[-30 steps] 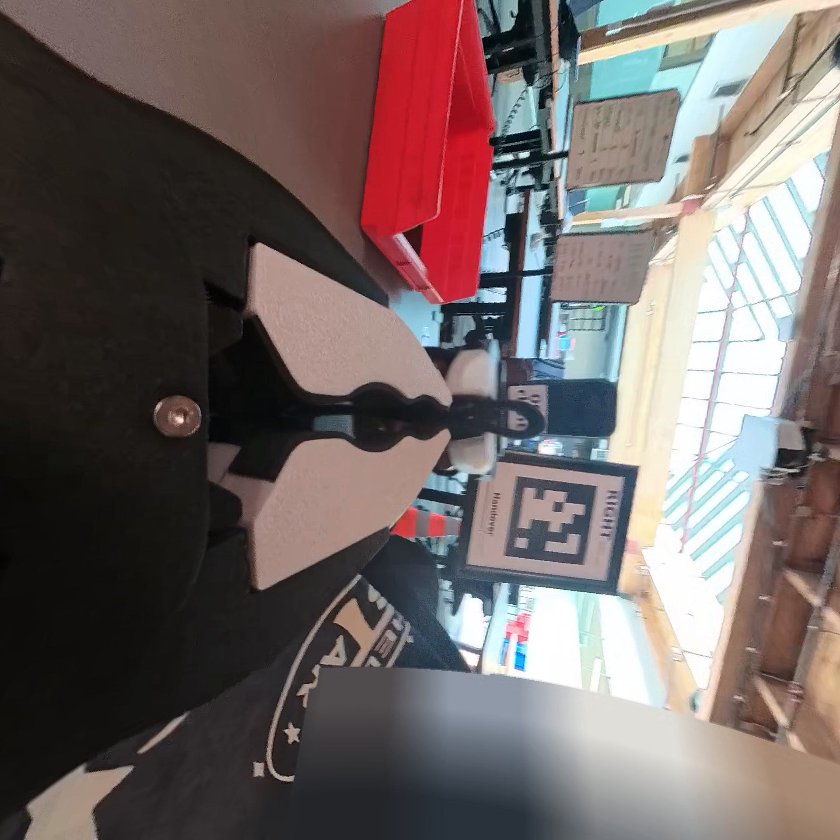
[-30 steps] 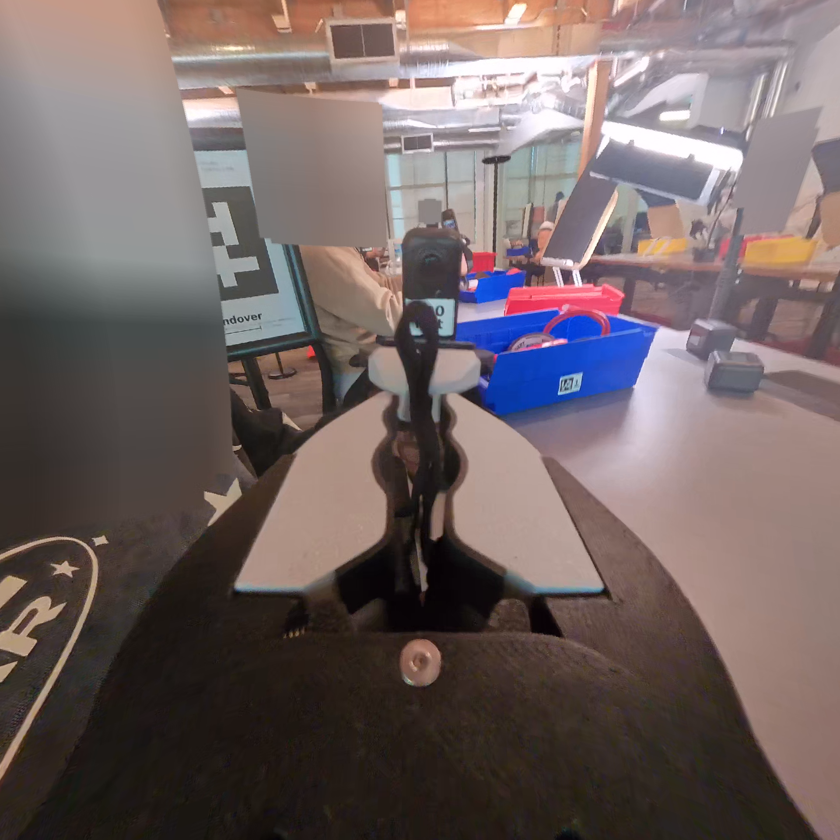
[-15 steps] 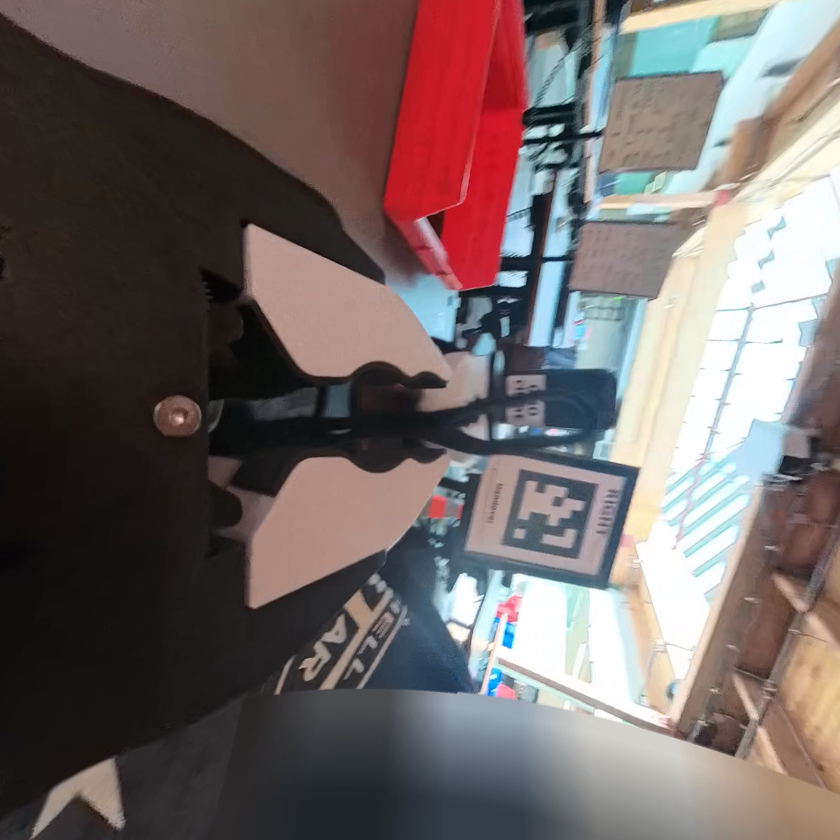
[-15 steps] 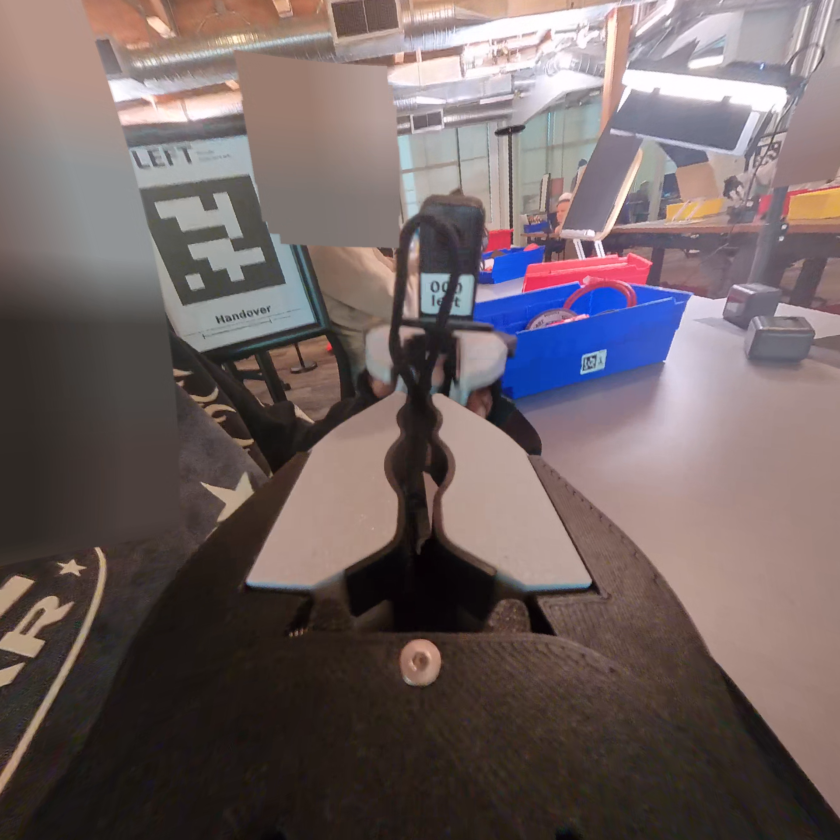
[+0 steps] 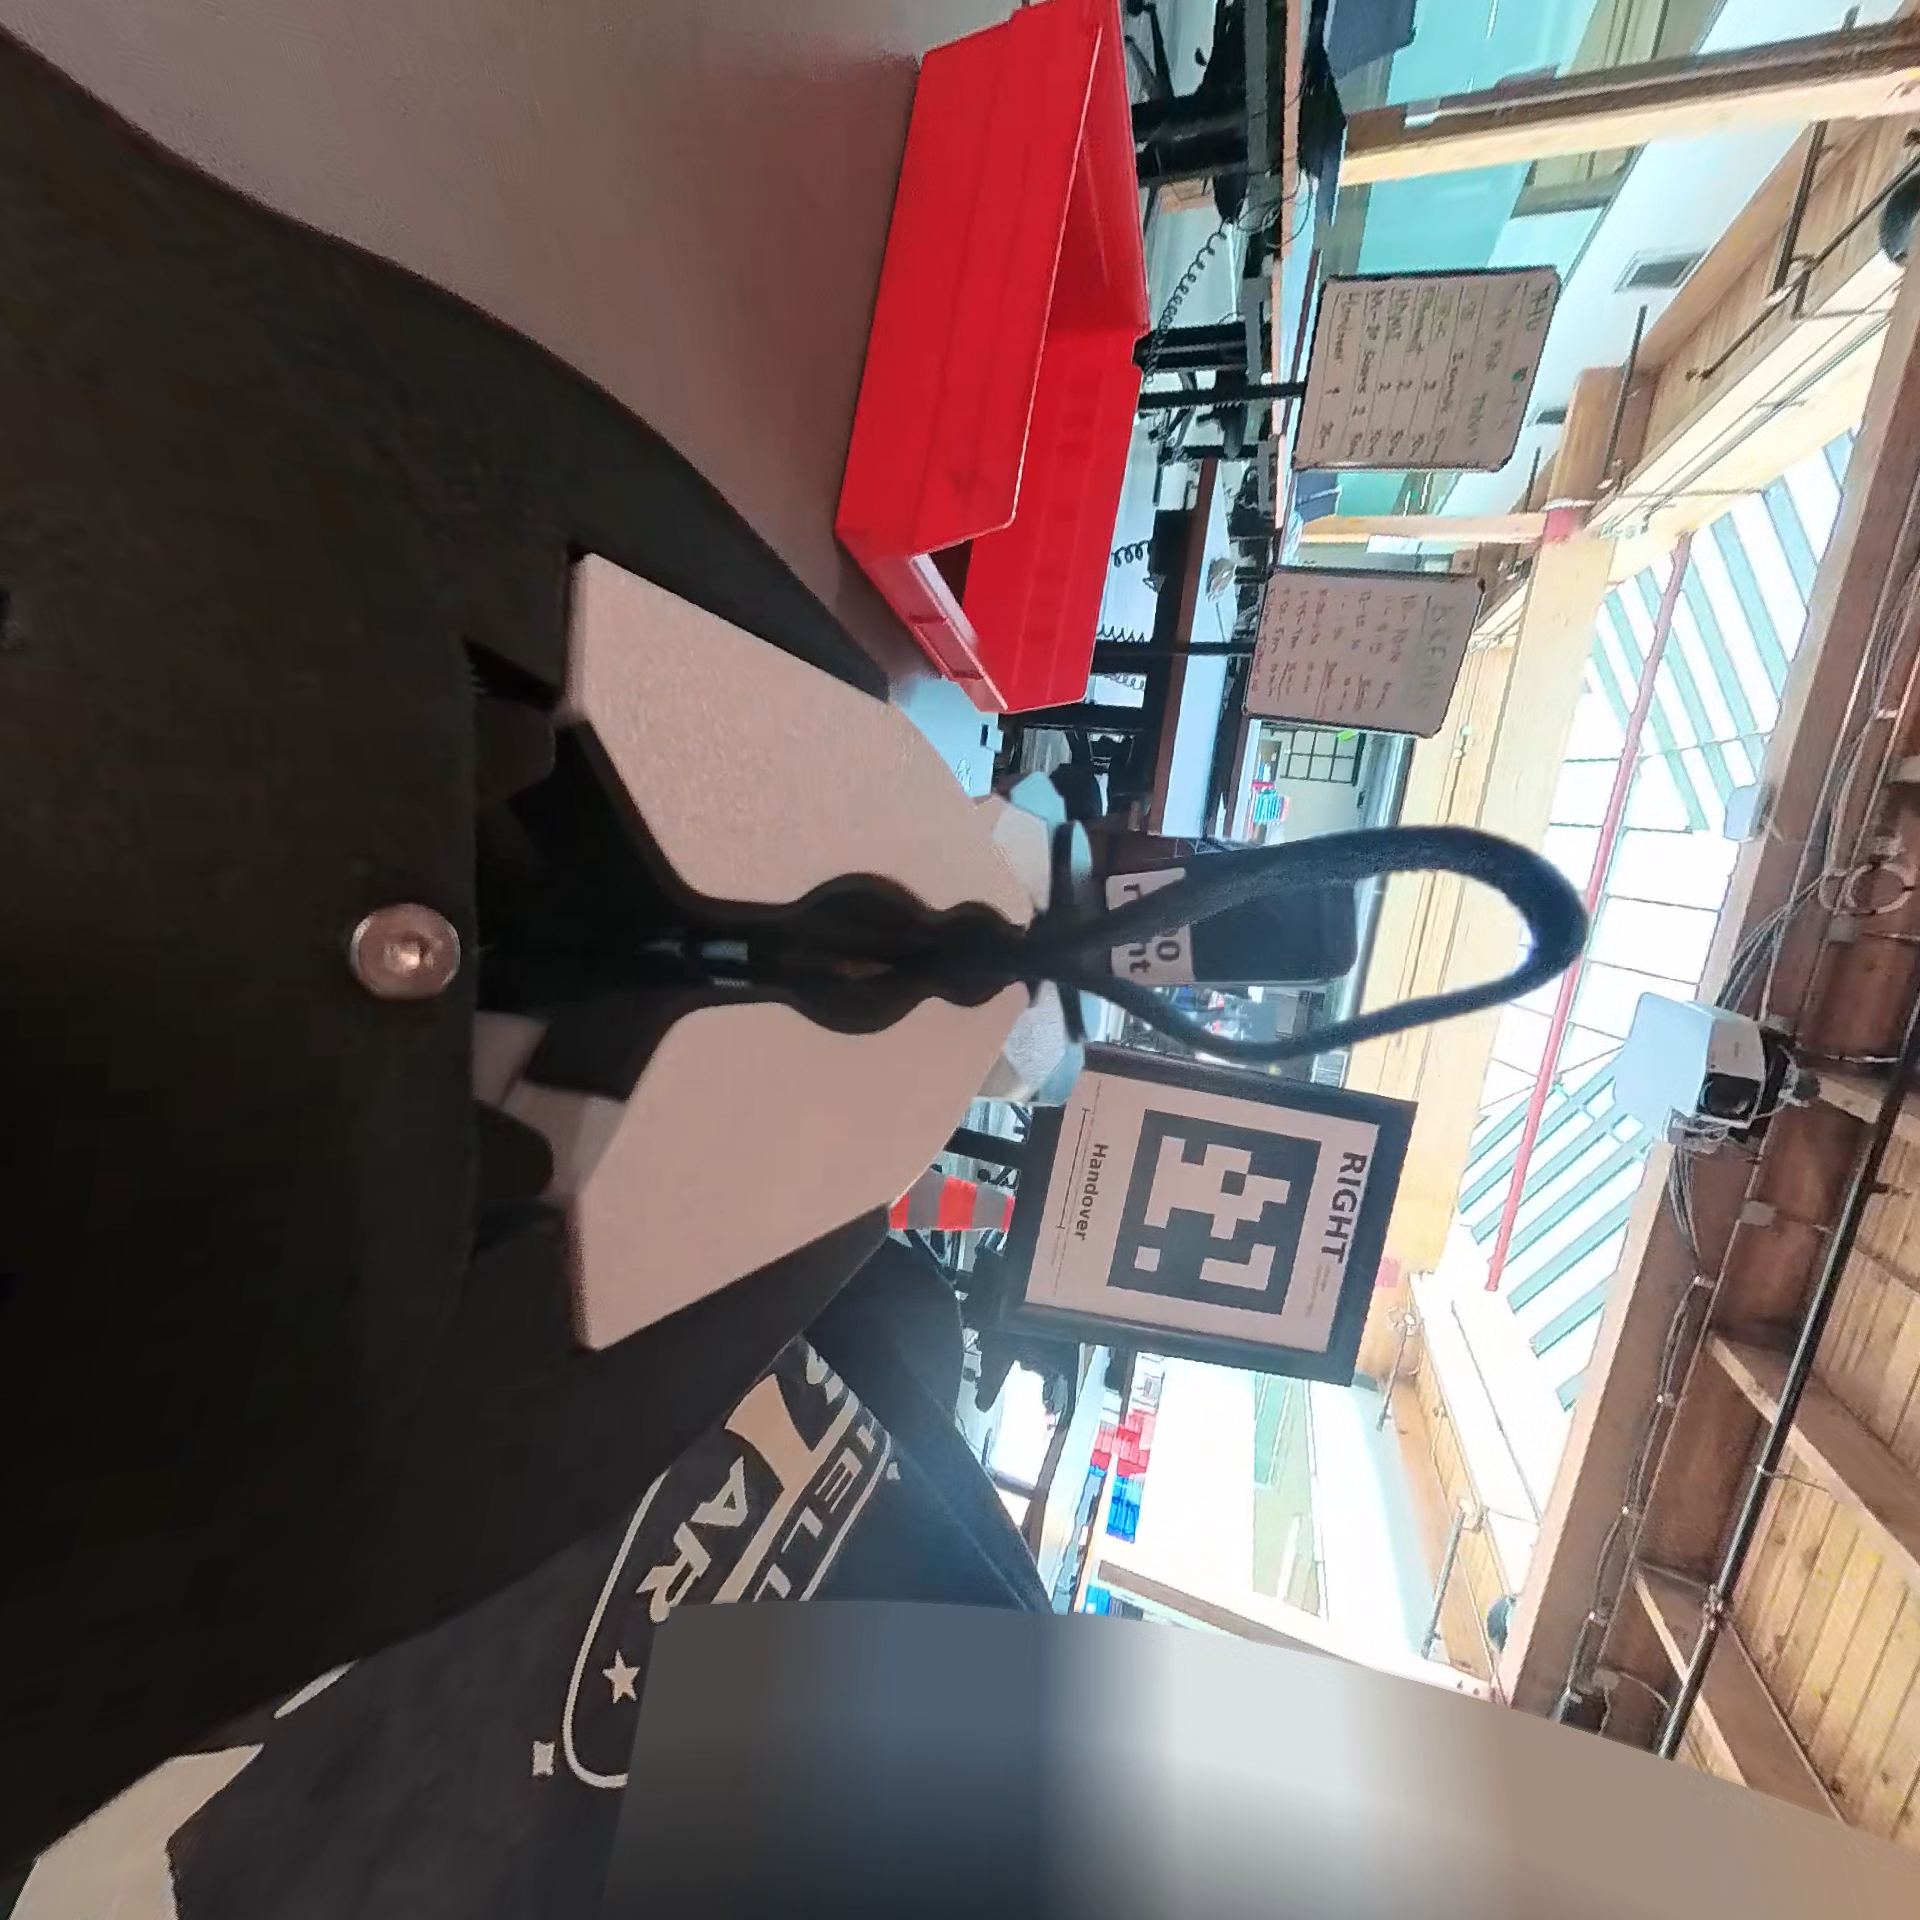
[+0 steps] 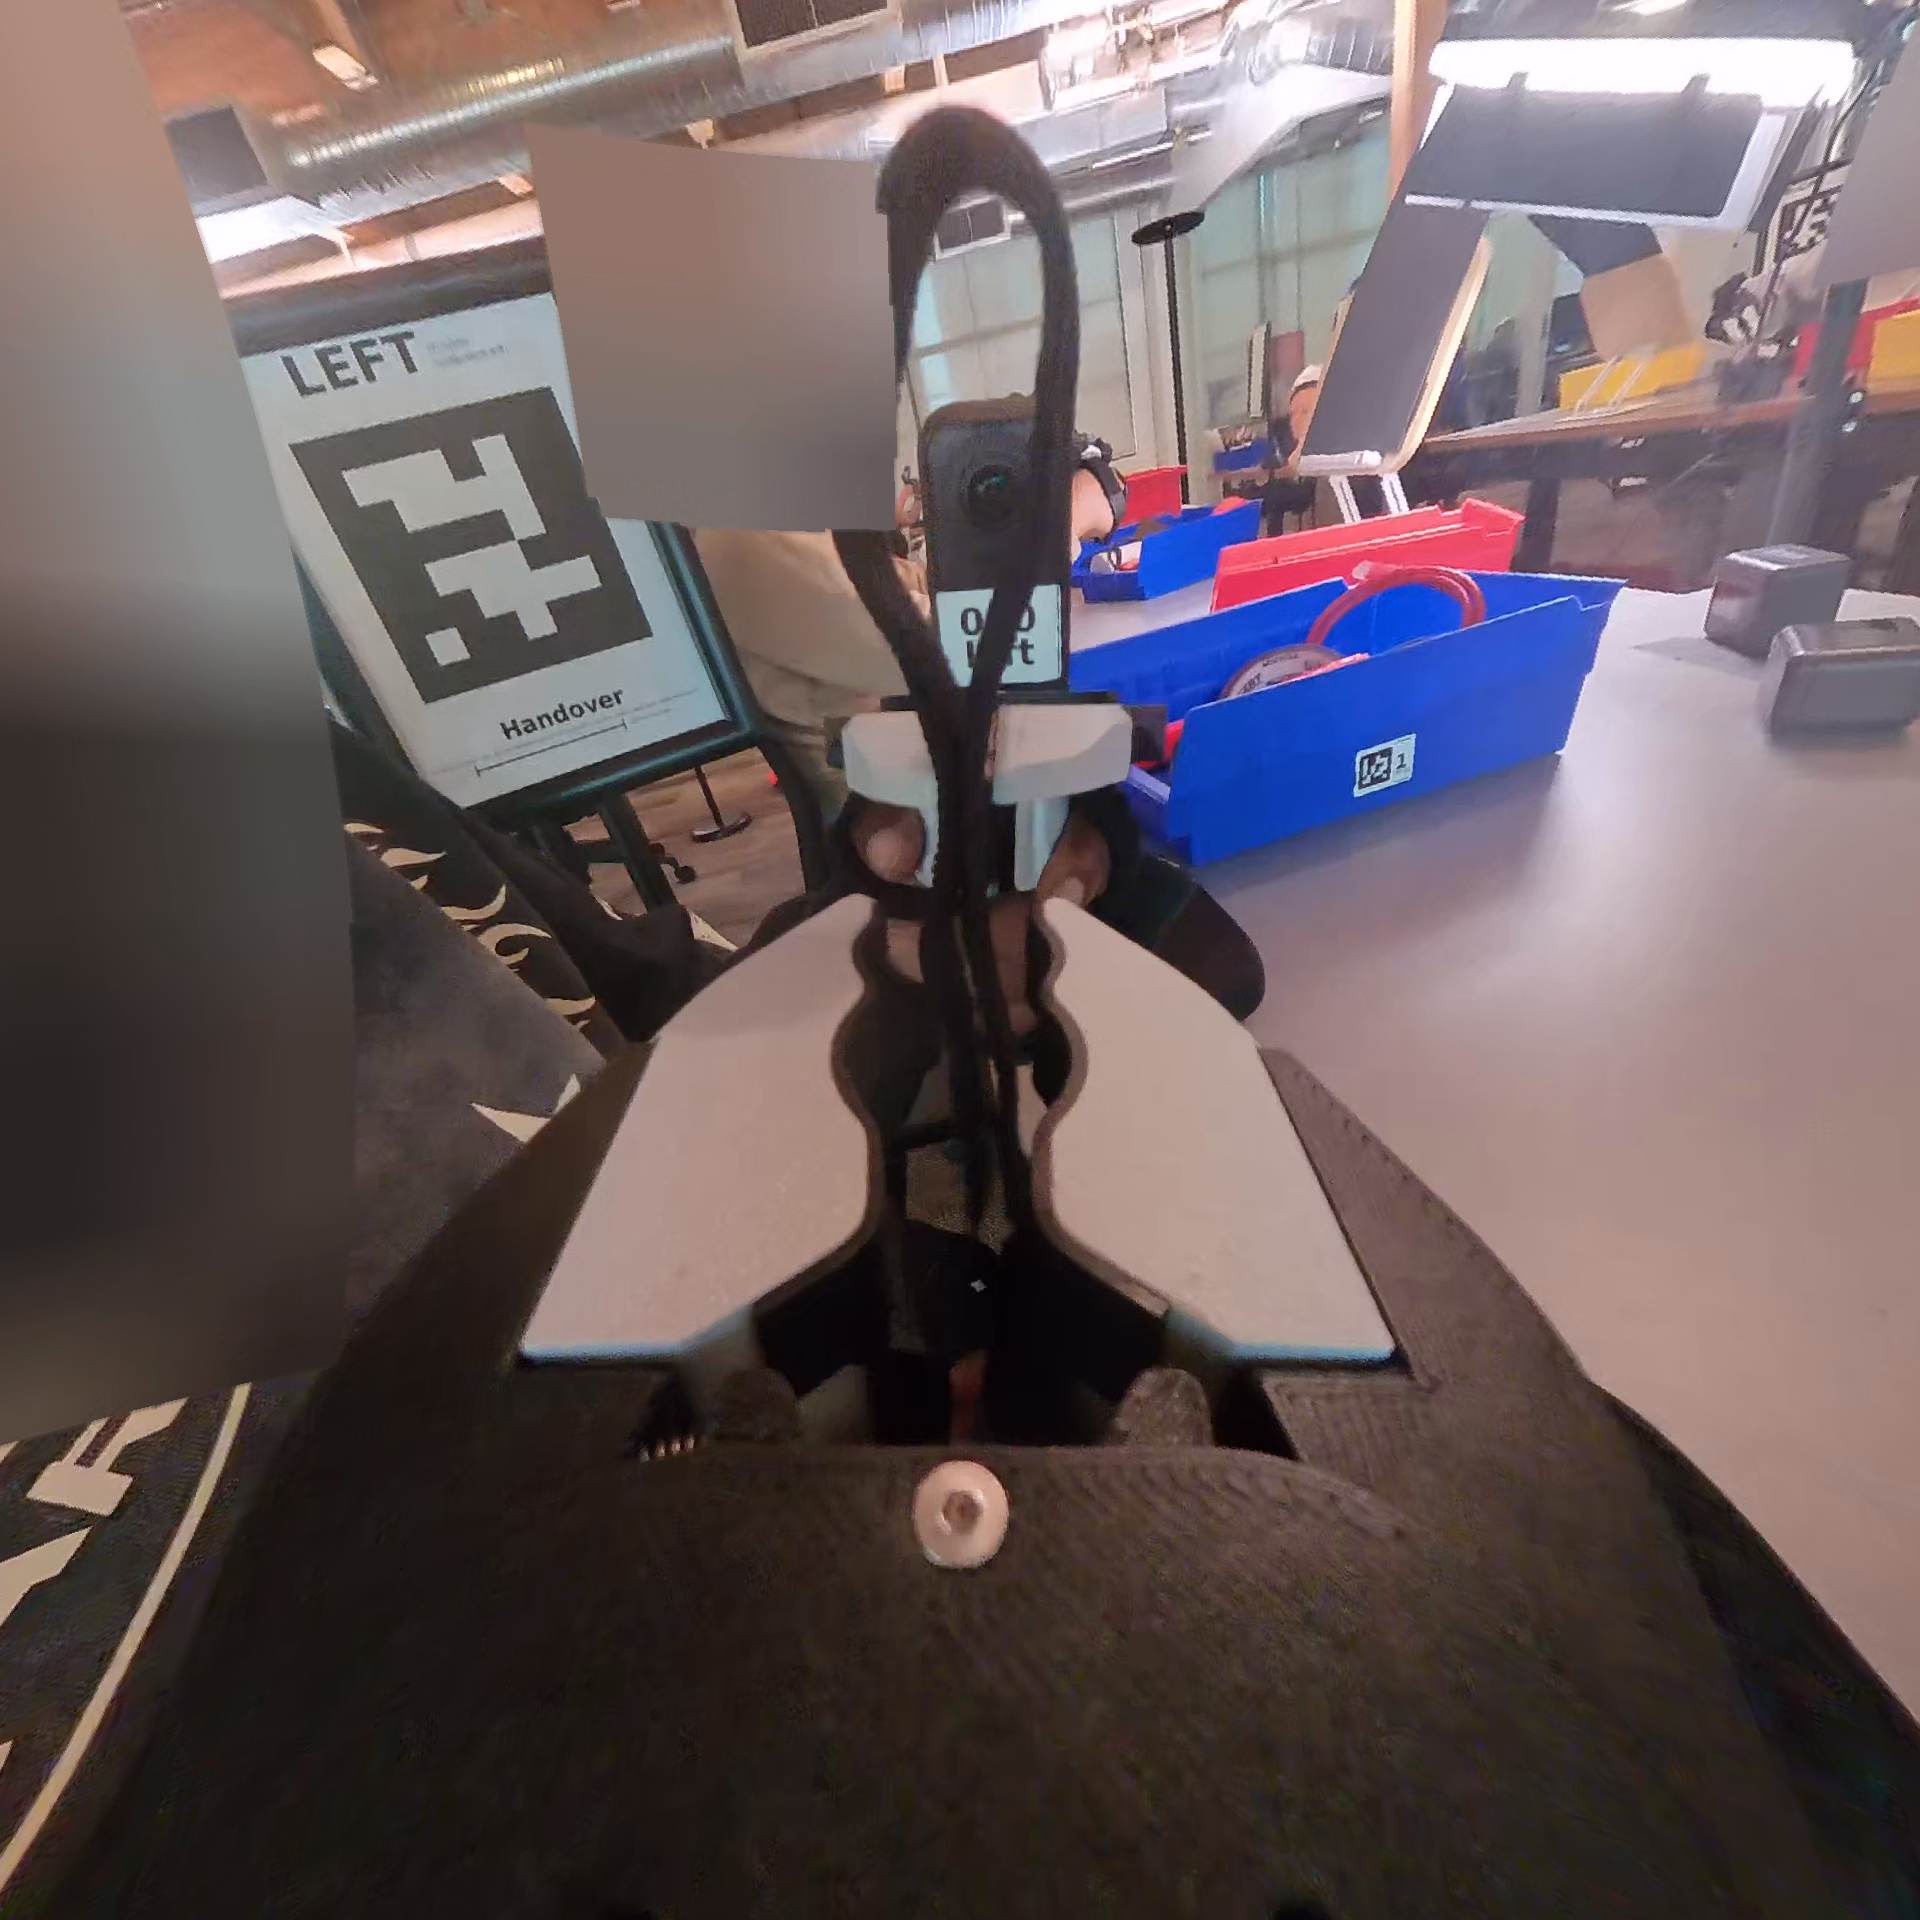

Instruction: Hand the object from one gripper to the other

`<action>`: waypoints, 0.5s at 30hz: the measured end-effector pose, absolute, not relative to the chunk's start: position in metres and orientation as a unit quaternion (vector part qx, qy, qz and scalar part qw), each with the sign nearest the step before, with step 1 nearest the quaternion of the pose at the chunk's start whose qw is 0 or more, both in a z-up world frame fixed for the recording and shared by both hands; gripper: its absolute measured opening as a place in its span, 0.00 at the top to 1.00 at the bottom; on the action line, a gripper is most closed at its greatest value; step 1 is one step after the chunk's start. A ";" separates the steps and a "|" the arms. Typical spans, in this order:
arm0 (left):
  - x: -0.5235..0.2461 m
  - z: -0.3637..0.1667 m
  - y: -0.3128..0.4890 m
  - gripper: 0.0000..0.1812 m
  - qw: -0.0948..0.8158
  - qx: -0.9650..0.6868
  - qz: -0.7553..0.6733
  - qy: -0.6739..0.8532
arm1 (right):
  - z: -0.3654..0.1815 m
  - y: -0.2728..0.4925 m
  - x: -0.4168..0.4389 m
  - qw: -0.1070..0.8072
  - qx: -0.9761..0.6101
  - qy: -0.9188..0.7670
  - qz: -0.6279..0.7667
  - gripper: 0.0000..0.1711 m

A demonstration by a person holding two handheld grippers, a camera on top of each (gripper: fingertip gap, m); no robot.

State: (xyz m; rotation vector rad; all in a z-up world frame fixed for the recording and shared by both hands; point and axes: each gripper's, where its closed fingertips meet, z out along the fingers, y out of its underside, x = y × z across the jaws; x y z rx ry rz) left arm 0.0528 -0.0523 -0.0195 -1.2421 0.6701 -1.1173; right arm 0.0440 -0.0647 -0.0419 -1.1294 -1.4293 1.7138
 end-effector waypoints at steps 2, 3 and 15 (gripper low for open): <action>0.052 -0.019 -0.053 0.97 0.622 -0.539 -0.489 0.289 | -0.043 -0.067 0.043 0.318 -0.421 -0.546 0.650 0.95; 0.052 -0.018 -0.053 0.97 0.620 -0.539 -0.492 0.288 | -0.042 -0.067 0.043 0.321 -0.419 -0.547 0.650 0.96; 0.070 -0.040 -0.053 0.84 0.564 -0.569 -0.506 0.319 | -0.024 -0.055 0.056 0.344 -0.416 -0.517 0.664 0.97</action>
